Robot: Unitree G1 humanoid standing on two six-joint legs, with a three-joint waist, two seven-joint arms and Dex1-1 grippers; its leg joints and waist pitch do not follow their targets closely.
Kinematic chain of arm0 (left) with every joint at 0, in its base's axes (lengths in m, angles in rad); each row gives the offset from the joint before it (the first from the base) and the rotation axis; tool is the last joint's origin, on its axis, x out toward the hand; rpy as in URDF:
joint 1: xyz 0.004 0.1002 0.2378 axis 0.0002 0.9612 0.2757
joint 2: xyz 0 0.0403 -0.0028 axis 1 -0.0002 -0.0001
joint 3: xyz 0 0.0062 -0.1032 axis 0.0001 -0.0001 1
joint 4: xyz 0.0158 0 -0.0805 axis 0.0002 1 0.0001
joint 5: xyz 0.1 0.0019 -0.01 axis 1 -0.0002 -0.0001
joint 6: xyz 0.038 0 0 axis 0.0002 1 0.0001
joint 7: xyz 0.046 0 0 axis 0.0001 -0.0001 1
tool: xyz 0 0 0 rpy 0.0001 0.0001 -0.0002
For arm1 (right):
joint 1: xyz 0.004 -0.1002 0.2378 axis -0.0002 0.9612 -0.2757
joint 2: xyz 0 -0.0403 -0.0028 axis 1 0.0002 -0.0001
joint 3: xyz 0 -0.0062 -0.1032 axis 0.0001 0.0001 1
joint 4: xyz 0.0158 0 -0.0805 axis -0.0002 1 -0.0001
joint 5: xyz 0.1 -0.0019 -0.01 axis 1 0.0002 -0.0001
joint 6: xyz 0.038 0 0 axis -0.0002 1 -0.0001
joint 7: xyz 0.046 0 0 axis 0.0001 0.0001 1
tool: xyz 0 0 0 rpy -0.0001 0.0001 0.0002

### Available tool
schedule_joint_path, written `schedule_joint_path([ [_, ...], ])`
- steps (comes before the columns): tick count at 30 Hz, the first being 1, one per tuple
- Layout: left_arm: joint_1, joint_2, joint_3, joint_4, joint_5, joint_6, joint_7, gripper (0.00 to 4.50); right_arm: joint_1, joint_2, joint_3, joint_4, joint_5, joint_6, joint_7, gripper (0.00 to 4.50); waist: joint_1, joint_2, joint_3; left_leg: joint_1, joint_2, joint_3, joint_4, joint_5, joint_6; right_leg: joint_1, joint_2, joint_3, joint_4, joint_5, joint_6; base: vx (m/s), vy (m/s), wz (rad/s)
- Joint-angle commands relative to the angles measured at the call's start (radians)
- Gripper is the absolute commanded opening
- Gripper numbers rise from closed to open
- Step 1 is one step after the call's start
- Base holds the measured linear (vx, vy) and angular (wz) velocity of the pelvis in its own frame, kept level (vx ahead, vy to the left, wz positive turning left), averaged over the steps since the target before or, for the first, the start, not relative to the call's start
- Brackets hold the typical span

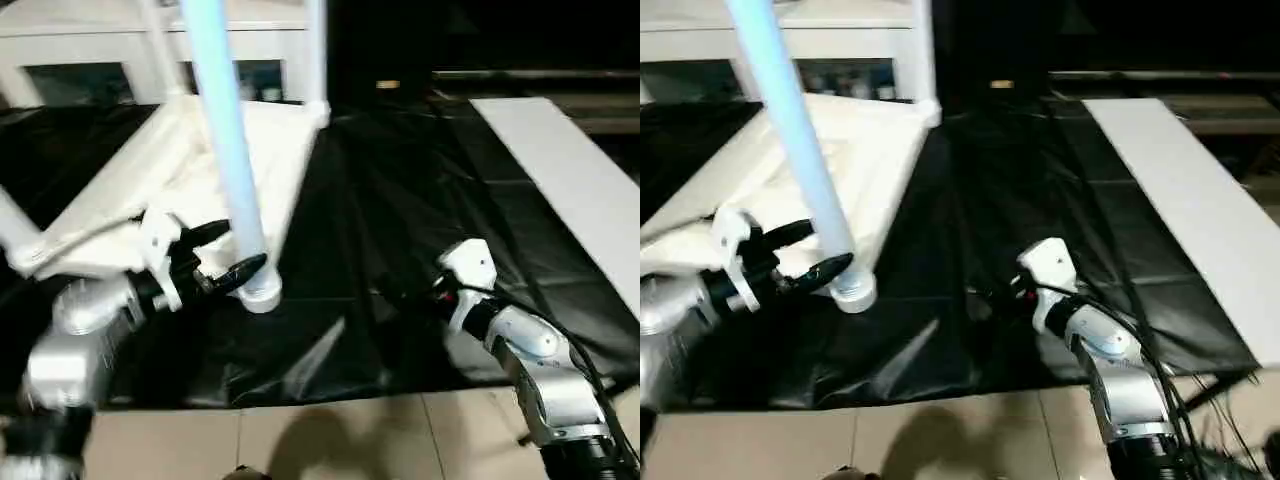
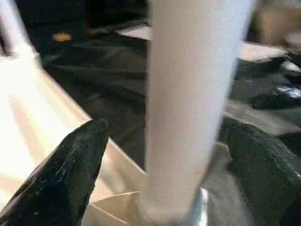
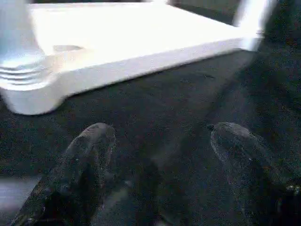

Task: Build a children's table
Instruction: Rotate table base

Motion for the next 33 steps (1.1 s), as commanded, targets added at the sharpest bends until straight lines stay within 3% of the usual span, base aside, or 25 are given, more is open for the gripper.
schedule_joint_path([
  [1,-0.016,0.029,-0.046,-0.001,0.037,0.020,-0.049,4.48,0.013,-0.026,0.012,-0.051,0.022,0.028,0.040,3.73,0.002,0.014,-0.066,0.026,0.039,-0.016,-0.070,-0.198,0.011,0.032,-0.069,0.048,-0.078,0.025,-0.212,0.000,0.000,0.00],
  [4,-0.022,0.068,-0.075,0.017,0.087,0.012,-0.068,4.48,0.023,-0.035,0.021,-0.078,0.032,0.036,0.049,3.73,0.001,0.017,-0.068,0.018,0.036,-0.016,-0.065,-0.158,0.022,0.039,-0.073,0.046,-0.073,0.092,-0.221,0.000,0.000,0.00],
  [12,-0.021,0.013,-0.093,-0.024,0.034,0.071,-0.064,4.48,0.032,-0.025,0.040,-0.089,0.016,0.054,0.017,3.73,0.000,0.015,-0.064,0.022,0.038,-0.015,-0.069,-0.209,0.006,0.036,-0.074,0.046,-0.080,-0.020,-0.236,0.000,0.000,0.00],
  [15,-0.074,-0.089,-0.133,0.033,0.088,0.025,0.011,4.48,0.029,-0.030,0.060,-0.093,0.012,0.065,0.024,3.73,0.005,0.011,-0.064,0.023,0.038,-0.012,-0.064,-0.190,0.018,0.035,-0.073,0.048,-0.084,-0.005,-0.235,0.000,0.000,0.00],
  [16,-0.081,-0.099,-0.138,0.041,0.095,0.020,0.019,4.48,0.029,-0.030,0.061,-0.094,0.012,0.066,0.024,3.73,0.015,0.012,-0.067,0.026,0.040,-0.012,-0.061,-0.179,0.020,0.036,-0.076,0.049,-0.083,0.003,-0.231,0.000,0.000,0.00],
  [22,-0.208,-0.322,-0.161,0.177,0.155,-0.073,0.213,4.48,0.022,-0.036,0.066,-0.086,0.003,0.067,0.008,3.73,0.033,0.008,-0.072,0.017,0.040,-0.016,-0.055,-0.143,0.028,0.044,-0.080,0.045,-0.077,0.078,-0.220,0.000,0.000,0.00],
  [28,-0.309,-0.458,-0.166,0.322,0.207,-0.150,0.355,4.48,0.028,-0.042,0.075,-0.094,0.004,0.070,0.004,3.73,0.025,-0.002,-0.071,0.010,0.033,-0.018,-0.053,-0.151,0.041,0.052,-0.080,0.044,-0.085,0.042,-0.203,0.000,0.000,0.00],
  [31,-0.355,-0.557,-0.169,0.382,0.211,-0.192,0.402,4.48,0.043,-0.048,0.078,-0.104,0.011,0.075,0.004,3.73,0.025,0.004,-0.075,0.009,0.033,-0.019,-0.047,-0.124,0.059,0.053,-0.078,0.044,-0.081,0.088,-0.212,0.000,0.000,0.00],
  [33,-0.367,-0.584,-0.166,0.403,0.211,-0.216,0.414,4.48,0.046,-0.048,0.077,-0.110,0.011,0.078,0.005,3.73,0.027,0.001,-0.079,0.009,0.034,-0.019,-0.045,-0.104,0.075,0.054,-0.078,0.043,-0.079,0.133,-0.220,0.000,0.000,0.00],
])
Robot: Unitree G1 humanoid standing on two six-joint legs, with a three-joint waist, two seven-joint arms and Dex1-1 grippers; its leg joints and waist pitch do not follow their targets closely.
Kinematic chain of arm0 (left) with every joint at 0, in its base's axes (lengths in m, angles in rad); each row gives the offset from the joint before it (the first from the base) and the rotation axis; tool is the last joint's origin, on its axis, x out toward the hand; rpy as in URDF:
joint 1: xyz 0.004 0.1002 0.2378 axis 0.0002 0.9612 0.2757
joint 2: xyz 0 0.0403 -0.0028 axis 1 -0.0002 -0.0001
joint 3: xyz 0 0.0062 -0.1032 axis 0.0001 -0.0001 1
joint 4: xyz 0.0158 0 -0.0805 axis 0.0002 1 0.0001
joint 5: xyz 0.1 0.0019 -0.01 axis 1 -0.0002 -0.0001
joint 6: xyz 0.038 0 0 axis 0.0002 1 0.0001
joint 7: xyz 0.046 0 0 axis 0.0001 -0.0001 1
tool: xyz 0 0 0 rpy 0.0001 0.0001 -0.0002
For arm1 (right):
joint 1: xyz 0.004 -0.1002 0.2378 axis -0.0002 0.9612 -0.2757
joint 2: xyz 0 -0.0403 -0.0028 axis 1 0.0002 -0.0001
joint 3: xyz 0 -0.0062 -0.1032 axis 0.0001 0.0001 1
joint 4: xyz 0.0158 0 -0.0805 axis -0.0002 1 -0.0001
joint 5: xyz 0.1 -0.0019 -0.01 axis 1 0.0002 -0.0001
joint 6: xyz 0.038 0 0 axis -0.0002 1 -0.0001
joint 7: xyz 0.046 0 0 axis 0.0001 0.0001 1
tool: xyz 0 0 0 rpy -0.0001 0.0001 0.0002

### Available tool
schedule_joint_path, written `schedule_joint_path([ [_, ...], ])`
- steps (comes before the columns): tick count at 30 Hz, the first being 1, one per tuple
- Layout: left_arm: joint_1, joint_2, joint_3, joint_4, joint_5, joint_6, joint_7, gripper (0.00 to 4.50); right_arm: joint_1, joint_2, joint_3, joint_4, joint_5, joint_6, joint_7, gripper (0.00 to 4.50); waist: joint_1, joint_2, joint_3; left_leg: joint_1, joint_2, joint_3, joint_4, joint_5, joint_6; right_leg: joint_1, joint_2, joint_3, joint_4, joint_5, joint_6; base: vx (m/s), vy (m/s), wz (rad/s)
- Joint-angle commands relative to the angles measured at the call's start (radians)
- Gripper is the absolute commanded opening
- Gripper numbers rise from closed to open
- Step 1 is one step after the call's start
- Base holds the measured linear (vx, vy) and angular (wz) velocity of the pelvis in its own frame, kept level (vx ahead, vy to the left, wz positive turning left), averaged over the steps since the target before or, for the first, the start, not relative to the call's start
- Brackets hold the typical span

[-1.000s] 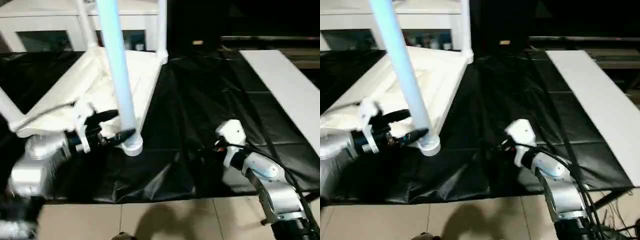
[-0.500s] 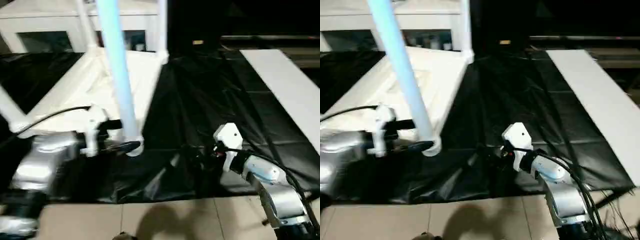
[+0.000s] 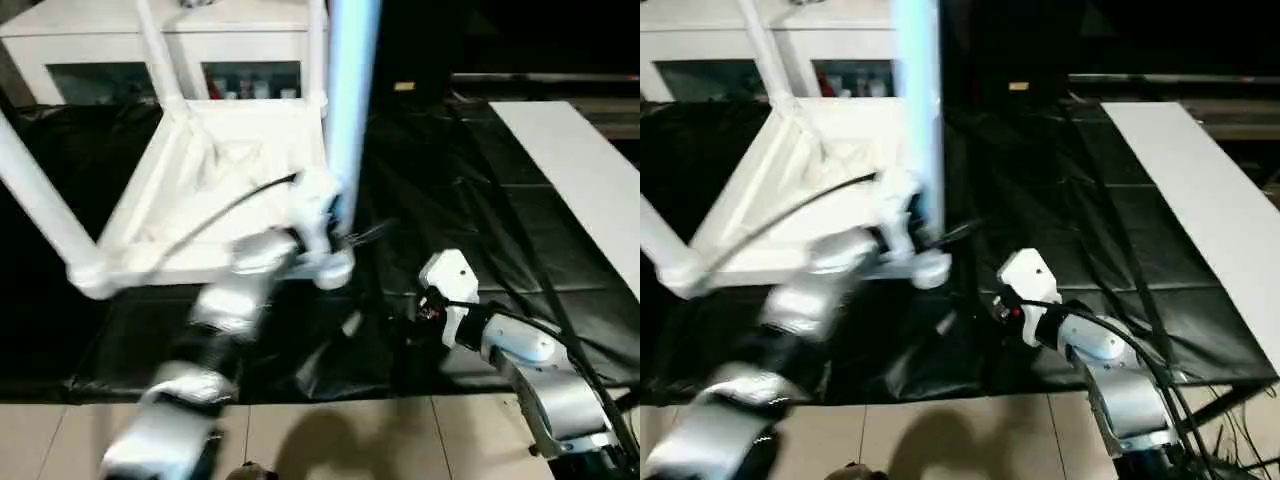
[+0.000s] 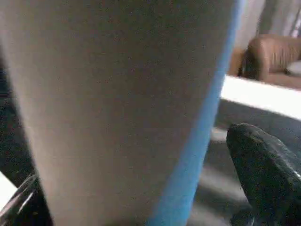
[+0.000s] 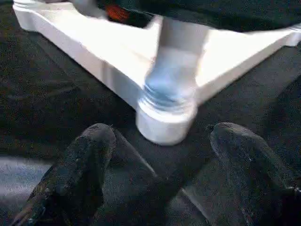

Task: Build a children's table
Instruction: Rotate table base

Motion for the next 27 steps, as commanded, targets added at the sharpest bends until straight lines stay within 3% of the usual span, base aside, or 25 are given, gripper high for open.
schedule_joint_path([
  [1,-0.023,-0.016,-0.010,0.015,0.010,-0.055,0.004,4.48,0.007,-0.006,0.005,-0.025,0.005,0.014,-0.002,3.73,0.003,-0.005,-0.077,0.013,0.036,-0.021,-0.052,-0.090,0.079,0.052,-0.077,0.044,-0.073,0.161,-0.234,0.000,0.000,0.00],
  [3,-0.015,0.012,-0.009,0.016,0.026,-0.105,-0.004,4.48,0.007,-0.009,-0.003,-0.025,0.007,0.014,-0.005,3.73,0.002,-0.006,-0.078,0.012,0.037,-0.022,-0.052,-0.086,0.090,0.053,-0.077,0.043,-0.071,0.185,-0.240,0.000,0.000,0.00],
  [6,0.001,0.066,-0.001,-0.004,0.019,-0.126,-0.066,4.48,0.007,-0.014,-0.009,-0.026,0.014,0.015,-0.005,3.73,-0.002,-0.005,-0.074,0.012,0.036,-0.023,-0.057,-0.114,0.088,0.053,-0.078,0.041,-0.076,0.135,-0.233,0.000,0.000,0.00],
  [9,0.033,0.131,0.013,-0.064,-0.029,-0.075,-0.187,4.48,0.008,-0.018,-0.010,-0.026,0.022,0.018,0.001,3.73,-0.005,-0.007,-0.071,0.017,0.039,-0.019,-0.061,-0.141,0.073,0.047,-0.080,0.042,-0.080,0.052,-0.238,0.000,0.000,0.00],
  [11,0.059,0.211,0.023,-0.108,-0.063,-0.014,-0.302,4.48,0.008,-0.020,-0.003,-0.026,0.026,0.019,0.014,3.73,-0.003,0.000,-0.070,0.021,0.042,-0.019,-0.063,-0.157,0.061,0.040,-0.079,0.044,-0.081,0.012,-0.243,0.000,0.000,0.00],
  [12,0.059,0.211,0.023,-0.108,-0.063,-0.014,-0.302,4.48,0.008,-0.020,-0.003,-0.026,0.026,0.019,0.014,3.73,-0.004,0.001,-0.070,0.022,0.043,-0.019,-0.064,-0.162,0.057,0.040,-0.078,0.044,-0.080,0.006,-0.242,0.000,0.000,0.00],
  [14,0.076,0.316,0.006,-0.117,-0.066,0.041,-0.414,4.48,0.006,-0.023,0.006,-0.029,0.036,0.030,0.032,3.73,-0.005,0.003,-0.069,0.023,0.042,-0.019,-0.067,-0.173,0.044,0.036,-0.077,0.044,-0.079,-0.005,-0.237,0.000,0.000,0.00],
  [18,0.068,0.397,-0.047,-0.065,0.004,0.044,-0.471,4.48,0.002,-0.036,0.016,-0.028,0.033,0.029,0.046,3.73,-0.004,0.006,-0.068,0.028,0.042,-0.018,-0.069,-0.181,0.026,0.032,-0.076,0.045,-0.080,-0.003,-0.231,0.000,0.000,0.00],
  [20,0.036,0.446,-0.103,0.026,0.113,0.017,-0.459,4.48,-0.002,-0.053,0.020,-0.025,0.029,0.026,0.055,3.73,-0.003,0.008,-0.069,0.025,0.039,-0.018,-0.069,-0.174,0.023,0.036,-0.075,0.047,-0.080,0.010,-0.211,0.000,0.000,0.00],
  [27,-0.042,0.444,-0.167,0.128,0.220,0.023,-0.383,3.90,-0.011,-0.072,0.006,-0.019,0.021,0.025,0.054,3.73,0.001,0.009,-0.072,0.022,0.040,-0.020,-0.067,-0.160,0.014,0.041,-0.082,0.046,-0.076,0.053,-0.227,0.000,0.000,0.00],
])
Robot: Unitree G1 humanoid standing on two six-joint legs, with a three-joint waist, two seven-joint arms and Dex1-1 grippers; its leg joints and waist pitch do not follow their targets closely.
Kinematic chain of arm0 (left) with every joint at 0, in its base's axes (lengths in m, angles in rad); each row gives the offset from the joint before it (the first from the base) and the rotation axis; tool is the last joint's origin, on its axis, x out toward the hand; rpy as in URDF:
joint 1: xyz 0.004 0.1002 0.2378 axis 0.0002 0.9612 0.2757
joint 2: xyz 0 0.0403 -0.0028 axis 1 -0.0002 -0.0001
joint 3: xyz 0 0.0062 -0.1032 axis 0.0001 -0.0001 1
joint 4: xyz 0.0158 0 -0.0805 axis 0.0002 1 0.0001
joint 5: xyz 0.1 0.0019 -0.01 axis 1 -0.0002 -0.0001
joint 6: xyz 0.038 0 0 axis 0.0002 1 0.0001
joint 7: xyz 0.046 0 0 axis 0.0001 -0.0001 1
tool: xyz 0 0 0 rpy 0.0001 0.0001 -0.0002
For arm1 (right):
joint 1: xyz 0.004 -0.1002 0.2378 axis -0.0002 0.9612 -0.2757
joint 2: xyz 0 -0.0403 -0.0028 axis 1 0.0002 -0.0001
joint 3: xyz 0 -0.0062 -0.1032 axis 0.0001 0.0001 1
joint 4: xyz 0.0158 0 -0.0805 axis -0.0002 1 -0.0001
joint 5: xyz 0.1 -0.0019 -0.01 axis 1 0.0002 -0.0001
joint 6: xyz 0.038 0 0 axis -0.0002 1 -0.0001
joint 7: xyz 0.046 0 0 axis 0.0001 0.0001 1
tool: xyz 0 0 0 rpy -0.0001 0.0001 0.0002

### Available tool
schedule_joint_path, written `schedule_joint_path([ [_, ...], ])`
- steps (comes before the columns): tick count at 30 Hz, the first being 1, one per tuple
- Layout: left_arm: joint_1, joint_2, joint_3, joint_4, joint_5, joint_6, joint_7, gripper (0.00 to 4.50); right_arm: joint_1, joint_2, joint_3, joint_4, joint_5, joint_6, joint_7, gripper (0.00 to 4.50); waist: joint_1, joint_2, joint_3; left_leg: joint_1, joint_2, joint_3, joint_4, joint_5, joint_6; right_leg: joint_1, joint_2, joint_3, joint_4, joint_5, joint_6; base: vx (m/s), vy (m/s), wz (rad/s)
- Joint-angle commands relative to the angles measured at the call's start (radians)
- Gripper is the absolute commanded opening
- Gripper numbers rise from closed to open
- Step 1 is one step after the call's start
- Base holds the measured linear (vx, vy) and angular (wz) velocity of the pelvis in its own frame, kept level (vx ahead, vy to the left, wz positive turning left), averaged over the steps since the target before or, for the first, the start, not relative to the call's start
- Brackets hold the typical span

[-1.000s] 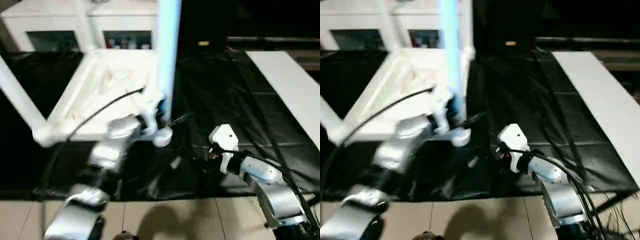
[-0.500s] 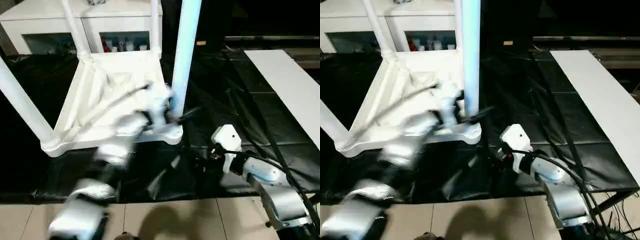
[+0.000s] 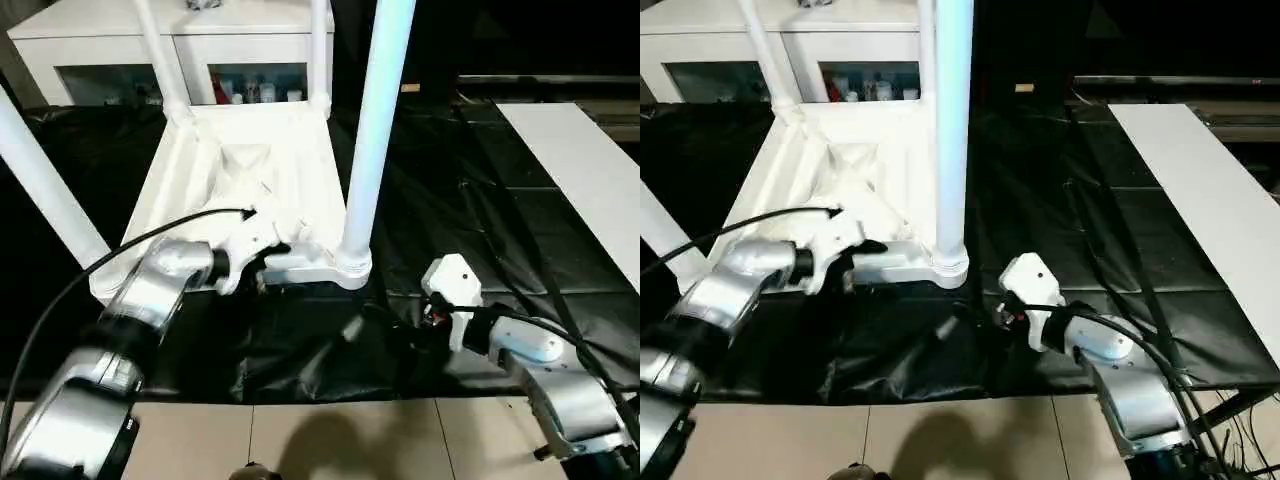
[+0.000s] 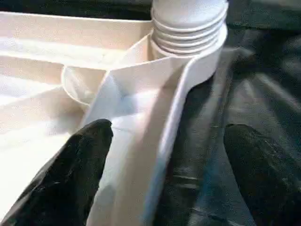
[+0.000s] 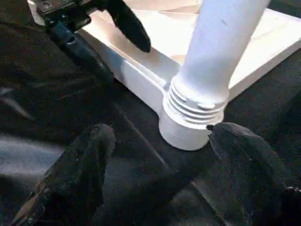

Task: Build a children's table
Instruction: Rotate table base

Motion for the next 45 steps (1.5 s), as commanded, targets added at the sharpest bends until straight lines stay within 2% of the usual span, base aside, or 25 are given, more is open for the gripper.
schedule_joint_path([
  [1,-0.035,-0.002,-0.026,0.026,0.039,0.015,0.034,3.71,-0.009,-0.013,-0.011,-0.011,-0.007,0.003,0.007,3.73,0.000,0.001,-0.068,0.021,0.040,-0.020,-0.067,-0.161,0.014,0.040,-0.080,0.044,-0.076,0.056,-0.230,0.000,0.000,0.00],
  [2,-0.049,-0.007,-0.030,0.044,0.048,0.027,0.045,3.71,-0.009,-0.016,-0.011,-0.012,-0.007,0.003,0.009,3.73,-0.001,-0.001,-0.068,0.019,0.039,-0.020,-0.066,-0.156,0.018,0.042,-0.080,0.045,-0.075,0.063,-0.233,0.000,0.000,0.00],
  [3,-0.070,-0.013,-0.035,0.077,0.060,0.035,0.059,3.71,-0.008,-0.023,-0.009,-0.016,-0.005,0.006,0.013,3.73,-0.001,0.002,-0.068,0.020,0.037,-0.019,-0.065,-0.155,0.020,0.041,-0.080,0.044,-0.075,0.064,-0.235,0.000,0.000,0.00],
  [4,-0.080,-0.017,-0.036,0.096,0.067,0.034,0.062,3.49,-0.008,-0.026,-0.008,-0.018,-0.004,0.007,0.015,3.73,-0.001,0.000,-0.068,0.020,0.035,-0.019,-0.063,-0.150,0.023,0.043,-0.079,0.045,-0.077,0.067,-0.234,0.000,0.000,0.00],
  [7,-0.104,-0.026,-0.040,0.154,0.090,0.037,0.060,3.39,-0.004,-0.037,0.000,-0.027,-0.001,0.009,0.022,3.73,-0.002,-0.001,-0.069,0.018,0.036,-0.020,-0.062,-0.140,0.031,0.044,-0.080,0.044,-0.077,0.075,-0.240,0.000,0.000,0.00],
  [11,-0.120,-0.039,-0.023,0.191,0.068,0.094,0.032,2.92,-0.001,-0.040,0.001,-0.028,0.001,0.009,0.021,3.73,0.001,-0.001,-0.069,0.020,0.038,-0.020,-0.063,-0.147,0.036,0.043,-0.081,0.043,-0.077,0.072,-0.255,0.000,0.000,0.00],
  [14,-0.130,-0.044,-0.018,0.216,0.062,0.120,0.008,2.76,0.000,-0.043,0.005,-0.028,0.001,0.008,0.023,3.73,0.001,-0.002,-0.068,0.019,0.038,-0.020,-0.063,-0.151,0.040,0.043,-0.082,0.044,-0.078,0.064,-0.259,0.000,0.000,0.00],
  [17,-0.136,-0.052,0.003,0.223,0.045,0.137,-0.011,2.42,-0.002,-0.046,0.009,-0.021,0.000,0.003,0.022,3.73,0.002,-0.003,-0.067,0.020,0.038,-0.020,-0.063,-0.149,0.043,0.043,-0.083,0.044,-0.078,0.063,-0.265,0.000,0.000,0.00],
  [21,-0.135,-0.059,0.012,0.219,0.027,0.154,-0.049,2.29,-0.006,-0.048,0.012,-0.016,-0.001,-0.001,0.024,3.73,0.004,-0.006,-0.067,0.019,0.039,-0.019,-0.063,-0.149,0.049,0.043,-0.083,0.044,-0.079,0.057,-0.269,0.000,0.000,0.00],
  [22,-0.132,-0.059,0.010,0.209,0.022,0.171,-0.073,1.95,-0.006,-0.049,0.015,-0.016,-0.003,-0.001,0.024,3.73,0.005,-0.006,-0.066,0.019,0.039,-0.019,-0.064,-0.146,0.051,0.043,-0.084,0.044,-0.079,0.054,-0.267,0.000,0.000,0.00],
  [23,-0.132,-0.059,0.010,0.209,0.022,0.171,-0.073,1.95,-0.006,-0.049,0.015,-0.016,-0.003,-0.001,0.024,3.73,0.005,-0.007,-0.066,0.018,0.039,-0.019,-0.064,-0.145,0.052,0.043,-0.084,0.044,-0.080,0.047,-0.265,0.000,0.000,0.00],
  [25,-0.127,-0.052,-0.005,0.186,0.028,0.204,-0.109,1.92,-0.006,-0.049,0.016,-0.017,-0.004,0.000,0.025,3.73,0.004,-0.004,-0.066,0.019,0.040,-0.019,-0.064,-0.149,0.051,0.042,-0.085,0.044,-0.081,0.037,-0.265,0.000,0.000,0.00],
  [28,-0.115,-0.033,-0.031,0.143,0.052,0.254,-0.127,1.54,-0.005,-0.050,0.018,-0.016,-0.008,-0.001,0.020,3.73,0.004,-0.001,-0.067,0.020,0.043,-0.021,-0.066,-0.142,0.049,0.041,-0.085,0.044,-0.077,0.058,-0.268,0.000,0.000,0.00],
  [30,-0.091,-0.021,-0.032,0.089,0.055,0.301,-0.120,1.47,-0.004,-0.051,0.018,-0.011,-0.018,-0.001,0.006,3.73,0.002,0.000,-0.068,0.019,0.043,-0.021,-0.066,-0.135,0.050,0.043,-0.085,0.043,-0.075,0.081,-0.271,0.000,0.000,0.00],
  [31,-0.077,-0.015,-0.029,0.062,0.052,0.320,-0.116,1.35,-0.004,-0.051,0.018,-0.008,-0.020,-0.002,0.001,3.73,0.001,0.000,-0.068,0.018,0.042,-0.021,-0.065,-0.126,0.053,0.043,-0.084,0.043,-0.074,0.098,-0.274,0.000,0.000,0.00],
  [32,-0.055,-0.010,-0.015,0.028,0.045,0.345,-0.094,1.09,-0.003,-0.048,0.016,-0.005,-0.022,-0.004,-0.005,3.73,0.000,0.004,-0.069,0.018,0.041,-0.021,-0.064,-0.124,0.055,0.043,-0.084,0.042,-0.073,0.106,-0.278,0.000,0.000,0.00],
  [34,-0.035,-0.006,-0.003,-0.001,0.041,0.363,-0.074,1.05,-0.002,-0.046,0.015,-0.004,-0.024,-0.006,-0.010,3.73,-0.001,0.002,-0.069,0.018,0.042,-0.021,-0.064,-0.120,0.060,0.044,-0.083,0.042,-0.072,0.124,-0.281,0.000,0.000,0.00],
  [37,0.084,0.039,0.023,-0.158,0.064,0.431,0.003,0.89,-0.001,-0.041,0.015,0.001,-0.034,-0.009,-0.028,3.73,-0.006,0.006,-0.069,0.016,0.048,-0.024,-0.068,-0.127,0.056,0.046,-0.085,0.039,-0.070,0.123,-0.279,0.000,0.000,0.00],
  [39,0.127,0.047,0.040,-0.213,0.063,0.461,0.030,0.74,0.000,-0.038,0.011,0.002,-0.036,-0.008,-0.036,3.73,-0.014,0.005,-0.068,0.016,0.045,-0.022,-0.069,-0.138,0.056,0.045,-0.081,0.039,-0.073,0.099,-0.275,0.000,0.000,0.00],
  [41,0.168,0.047,0.064,-0.265,0.057,0.497,0.058,0.71,-0.002,-0.036,0.010,0.006,-0.037,-0.008,-0.041,3.73,-0.025,0.004,-0.062,0.016,0.040,-0.019,-0.072,-0.164,0.052,0.042,-0.079,0.039,-0.083,0.035,-0.270,0.000,0.000,0.00],
  [42,0.243,0.046,0.098,-0.357,0.063,0.561,0.115,0.66,-0.007,-0.033,0.008,0.015,-0.040,-0.010,-0.049,3.73,-0.029,0.000,-0.063,0.016,0.041,-0.019,-0.072,-0.168,0.050,0.044,-0.080,0.040,-0.082,0.027,-0.269,0.000,0.000,0.00],
  [43,0.292,0.040,0.119,-0.418,0.067,0.604,0.146,0.61,-0.011,-0.031,0.008,0.021,-0.043,-0.010,-0.055,3.73,-0.035,0.002,-0.062,0.015,0.046,-0.022,-0.075,-0.173,0.048,0.047,-0.083,0.039,-0.080,0.014,-0.270,0.000,0.000,0.00],
  [44,0.292,0.040,0.119,-0.418,0.067,0.604,0.146,0.57,-0.011,-0.031,0.008,0.021,-0.043,-0.010,-0.055,3.73,-0.042,-0.003,-0.058,0.012,0.044,-0.021,-0.077,-0.178,0.050,0.045,-0.080,0.039,-0.085,-0.003,-0.269,0.000,0.000,0.00],
  [45,0.324,0.034,0.133,-0.459,0.073,0.633,0.169,0.54,-0.014,-0.029,0.008,0.024,-0.043,-0.010,-0.057,3.73,-0.048,0.001,-0.056,0.016,0.040,-0.019,-0.076,-0.198,0.050,0.041,-0.078,0.039,-0.092,-0.053,-0.263,0.000,0.000,0.00],
])
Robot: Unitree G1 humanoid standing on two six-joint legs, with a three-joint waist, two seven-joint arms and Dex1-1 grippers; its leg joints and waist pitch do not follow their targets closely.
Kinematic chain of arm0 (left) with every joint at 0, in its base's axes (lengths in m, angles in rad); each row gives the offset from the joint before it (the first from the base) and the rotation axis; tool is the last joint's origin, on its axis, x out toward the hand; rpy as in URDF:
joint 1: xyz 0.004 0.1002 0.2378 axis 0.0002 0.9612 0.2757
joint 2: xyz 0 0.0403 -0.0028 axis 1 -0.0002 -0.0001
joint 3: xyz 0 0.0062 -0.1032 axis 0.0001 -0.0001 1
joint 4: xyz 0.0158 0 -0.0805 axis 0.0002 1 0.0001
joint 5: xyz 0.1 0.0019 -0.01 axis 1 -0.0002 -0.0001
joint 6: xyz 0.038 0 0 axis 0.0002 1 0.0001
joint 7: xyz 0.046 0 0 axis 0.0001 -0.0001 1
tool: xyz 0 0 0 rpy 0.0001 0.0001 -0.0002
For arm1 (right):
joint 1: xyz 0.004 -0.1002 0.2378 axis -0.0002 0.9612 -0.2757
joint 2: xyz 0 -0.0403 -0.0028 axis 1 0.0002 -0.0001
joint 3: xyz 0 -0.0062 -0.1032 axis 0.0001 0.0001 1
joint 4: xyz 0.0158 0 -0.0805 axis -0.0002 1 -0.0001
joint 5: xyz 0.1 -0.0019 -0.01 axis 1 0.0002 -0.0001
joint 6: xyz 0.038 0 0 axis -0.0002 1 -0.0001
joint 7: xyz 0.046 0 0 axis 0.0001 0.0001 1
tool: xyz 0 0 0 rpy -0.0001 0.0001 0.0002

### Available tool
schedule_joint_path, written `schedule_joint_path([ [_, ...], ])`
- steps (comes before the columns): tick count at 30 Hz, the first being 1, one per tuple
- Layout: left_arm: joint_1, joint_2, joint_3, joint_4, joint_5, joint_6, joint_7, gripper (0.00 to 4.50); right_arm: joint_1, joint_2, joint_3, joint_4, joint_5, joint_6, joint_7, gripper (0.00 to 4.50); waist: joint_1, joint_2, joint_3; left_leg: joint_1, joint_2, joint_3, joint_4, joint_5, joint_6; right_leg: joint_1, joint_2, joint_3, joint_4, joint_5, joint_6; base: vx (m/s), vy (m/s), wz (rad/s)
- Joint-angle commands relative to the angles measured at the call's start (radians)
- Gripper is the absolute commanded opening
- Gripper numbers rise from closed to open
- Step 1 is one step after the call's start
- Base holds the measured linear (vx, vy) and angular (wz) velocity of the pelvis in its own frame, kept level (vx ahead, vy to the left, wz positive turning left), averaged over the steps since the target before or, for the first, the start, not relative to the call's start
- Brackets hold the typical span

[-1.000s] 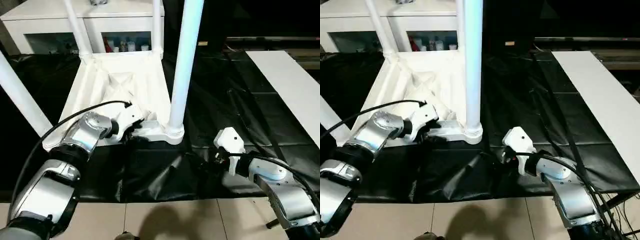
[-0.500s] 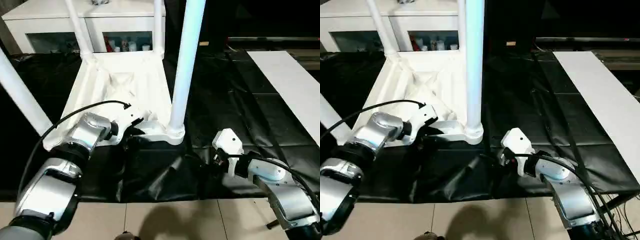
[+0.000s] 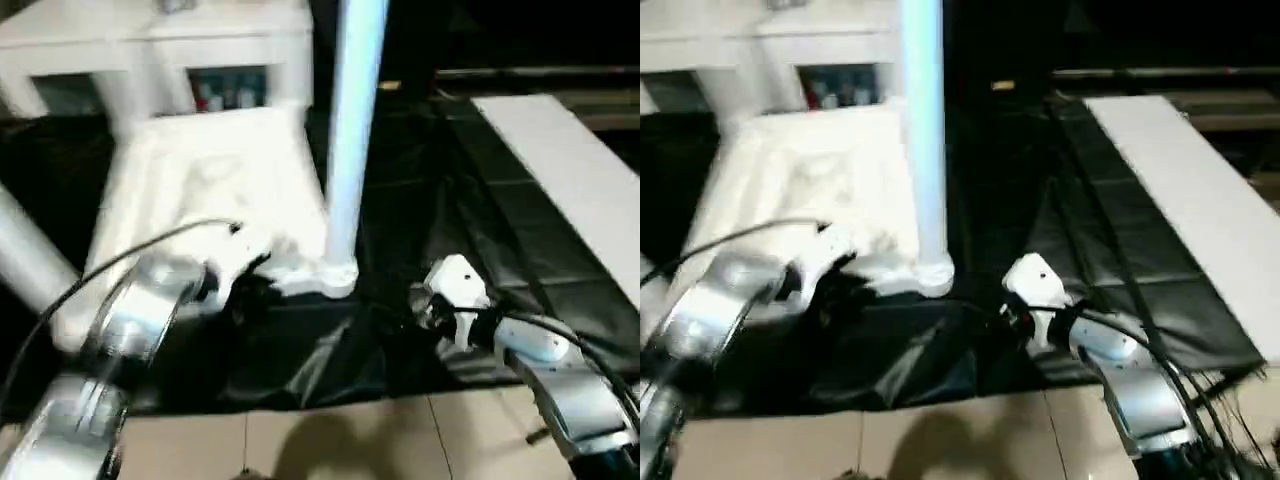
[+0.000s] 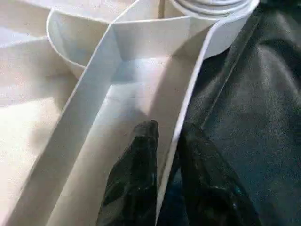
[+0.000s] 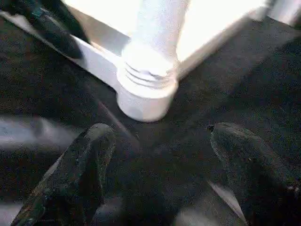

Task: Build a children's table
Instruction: Rotate table base

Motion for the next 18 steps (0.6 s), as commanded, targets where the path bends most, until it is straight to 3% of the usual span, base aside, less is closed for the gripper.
schedule_joint_path([
  [1,0.070,0.006,0.040,-0.007,0.036,0.100,0.092,0.53,-0.012,0.005,-0.006,0.008,-0.002,-0.005,-0.008,3.73,0.008,-0.006,-0.051,0.008,0.038,-0.023,-0.071,-0.202,0.045,0.042,-0.078,0.039,-0.087,-0.088,-0.254,0.000,0.000,0.00],
  [3,0.117,-0.014,0.063,-0.085,0.029,0.118,0.133,0.48,-0.015,0.006,-0.003,0.012,-0.005,-0.007,-0.012,3.73,0.005,-0.012,-0.047,0.006,0.037,-0.024,-0.075,-0.215,0.042,0.040,-0.077,0.038,-0.095,-0.154,-0.232,0.000,0.000,0.00],
  [4,0.129,-0.025,0.068,-0.111,0.011,0.109,0.137,0.43,-0.016,0.007,-0.003,0.013,-0.002,-0.007,-0.011,3.73,0.006,-0.008,-0.048,0.009,0.036,-0.023,-0.073,-0.220,0.040,0.036,-0.077,0.039,-0.098,-0.181,-0.223,0.000,0.000,0.00],
  [5,0.134,-0.028,0.062,-0.120,-0.003,0.069,0.128,0.39,-0.018,0.008,-0.002,0.014,-0.003,-0.007,-0.010,3.73,0.006,-0.020,-0.048,0.010,0.038,-0.022,-0.073,-0.223,0.040,0.036,-0.078,0.041,-0.101,-0.191,-0.221,0.000,0.000,0.00],
  [6,0.142,-0.039,0.060,-0.136,-0.025,0.021,0.123,0.36,-0.020,0.008,0.001,0.017,-0.005,-0.009,-0.010,3.73,0.009,-0.014,-0.047,0.012,0.035,-0.022,-0.072,-0.226,0.042,0.031,-0.077,0.042,-0.103,-0.216,-0.213,0.000,0.000,0.00],
  [7,0.148,-0.044,0.045,-0.143,-0.053,-0.089,0.087,0.33,-0.024,0.009,0.003,0.019,-0.005,-0.010,-0.010,3.73,0.012,-0.013,-0.049,0.013,0.036,-0.022,-0.071,-0.222,0.042,0.029,-0.076,0.043,-0.104,-0.213,-0.208,0.000,0.000,0.00],
  [8,0.148,-0.044,0.045,-0.143,-0.053,-0.089,0.087,0.33,-0.024,0.009,0.003,0.019,-0.005,-0.010,-0.010,3.73,0.016,-0.011,-0.052,0.015,0.038,-0.021,-0.070,-0.214,0.043,0.027,-0.075,0.045,-0.102,-0.181,-0.208,0.000,0.000,0.00],
  [9,0.152,-0.049,0.039,-0.152,-0.063,-0.133,0.077,0.16,-0.029,0.011,0.001,0.023,-0.004,-0.011,-0.011,3.73,0.016,-0.018,-0.054,0.015,0.038,-0.021,-0.069,-0.203,0.046,0.027,-0.073,0.046,-0.099,-0.148,-0.212,0.000,0.000,0.00],
  [10,0.155,-0.047,0.027,-0.162,-0.058,-0.179,0.070,0.07,-0.035,0.013,-0.001,0.026,-0.003,-0.013,-0.013,3.73,0.020,-0.010,-0.058,0.014,0.039,-0.021,-0.068,-0.172,0.052,0.027,-0.071,0.044,-0.089,-0.078,-0.222,0.000,0.000,0.00],
  [13,0.153,-0.059,0.012,-0.173,-0.070,-0.259,0.034,0.02,-0.052,0.027,-0.017,0.030,0.022,-0.016,-0.015,3.73,0.028,-0.015,-0.064,0.012,0.039,-0.019,-0.061,-0.105,0.079,0.030,-0.070,0.042,-0.074,0.062,-0.234,0.000,0.000,0.00],
  [18,0.139,-0.058,-0.030,-0.138,-0.102,-0.351,-0.054,0.02,-0.060,0.032,-0.017,0.035,0.052,-0.018,0.020,3.73,0.055,-0.018,-0.069,0.010,0.038,-0.016,-0.054,-0.058,0.102,0.029,-0.073,0.043,-0.066,0.128,-0.228,0.000,0.000,0.00],
])
